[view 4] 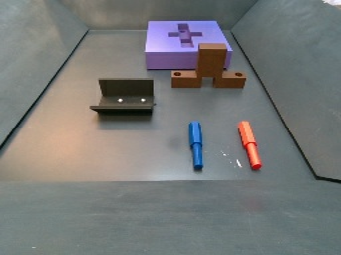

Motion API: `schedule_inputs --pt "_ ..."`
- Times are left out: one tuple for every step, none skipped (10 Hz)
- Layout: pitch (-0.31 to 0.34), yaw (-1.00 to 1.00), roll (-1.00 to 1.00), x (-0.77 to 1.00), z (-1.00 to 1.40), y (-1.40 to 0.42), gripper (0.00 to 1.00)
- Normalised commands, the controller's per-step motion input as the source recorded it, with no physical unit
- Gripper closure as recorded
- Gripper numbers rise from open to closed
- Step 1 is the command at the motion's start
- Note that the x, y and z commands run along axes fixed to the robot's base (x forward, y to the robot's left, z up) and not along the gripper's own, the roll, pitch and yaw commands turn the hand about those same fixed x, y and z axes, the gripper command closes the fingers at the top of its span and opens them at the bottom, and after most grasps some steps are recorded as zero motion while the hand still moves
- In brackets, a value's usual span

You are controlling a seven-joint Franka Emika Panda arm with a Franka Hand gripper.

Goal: Pick up the green object. Move up. Move to above the board. Insert the green object.
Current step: Insert the green object.

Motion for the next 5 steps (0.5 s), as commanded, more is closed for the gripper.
schedule_inputs --pt "-0.121 0.1 0.1 0.48 -0.91 -0.2 1.0" --pt "-0.107 0.04 0.21 0.59 -0.75 -0.34 1.0" --pt "-0.024 0.04 0.3 0.51 -0.63 -0.34 1.0" --pt "-0.001 0.27 0.3 0.16 -0.66 -0.32 1.0" --pt "-0.031 0.31 0.31 0.12 -0.61 -0.32 1.0"
